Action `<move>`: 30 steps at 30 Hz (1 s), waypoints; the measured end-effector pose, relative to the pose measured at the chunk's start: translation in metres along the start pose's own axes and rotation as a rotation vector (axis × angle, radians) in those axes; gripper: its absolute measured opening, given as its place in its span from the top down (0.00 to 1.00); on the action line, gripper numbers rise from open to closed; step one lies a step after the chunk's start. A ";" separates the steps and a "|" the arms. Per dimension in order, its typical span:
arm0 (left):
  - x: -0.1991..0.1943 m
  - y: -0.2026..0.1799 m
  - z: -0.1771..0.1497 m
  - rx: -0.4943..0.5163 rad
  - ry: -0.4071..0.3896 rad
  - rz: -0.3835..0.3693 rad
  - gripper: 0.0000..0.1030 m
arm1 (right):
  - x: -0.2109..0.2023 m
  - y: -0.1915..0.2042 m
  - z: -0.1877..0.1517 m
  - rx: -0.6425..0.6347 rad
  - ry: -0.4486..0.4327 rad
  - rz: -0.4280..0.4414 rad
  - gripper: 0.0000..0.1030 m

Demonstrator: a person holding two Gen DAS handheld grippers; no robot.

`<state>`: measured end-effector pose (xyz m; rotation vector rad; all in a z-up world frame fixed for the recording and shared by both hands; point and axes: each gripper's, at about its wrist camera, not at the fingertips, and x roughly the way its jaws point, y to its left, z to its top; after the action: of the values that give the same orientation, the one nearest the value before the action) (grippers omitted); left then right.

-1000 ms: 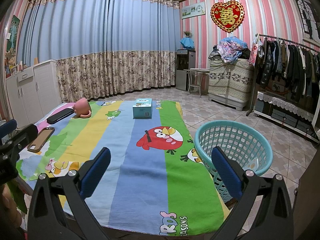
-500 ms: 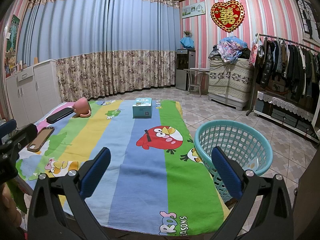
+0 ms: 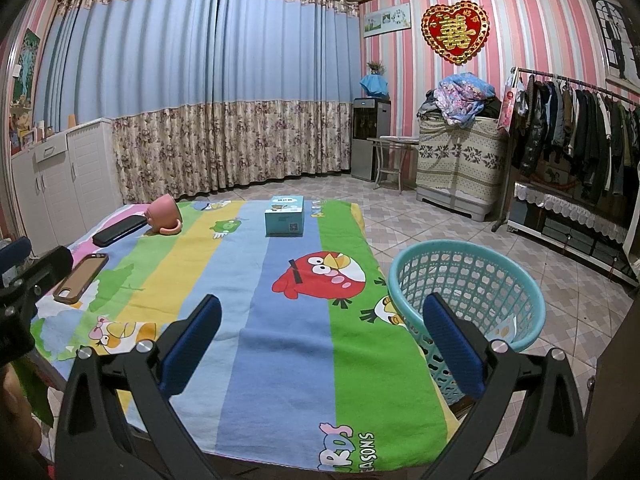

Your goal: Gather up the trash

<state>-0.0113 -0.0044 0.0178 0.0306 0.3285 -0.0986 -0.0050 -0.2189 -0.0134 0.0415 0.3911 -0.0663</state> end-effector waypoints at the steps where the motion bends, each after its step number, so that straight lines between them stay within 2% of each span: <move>1: 0.000 0.000 0.000 0.000 -0.001 0.000 0.05 | 0.000 0.000 0.000 0.000 0.000 0.000 0.04; 30: 0.000 0.000 -0.001 0.001 -0.002 0.001 0.05 | 0.000 -0.003 -0.001 -0.003 0.002 0.000 0.04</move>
<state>-0.0113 -0.0044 0.0172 0.0322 0.3261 -0.0976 -0.0058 -0.2222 -0.0141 0.0386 0.3936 -0.0660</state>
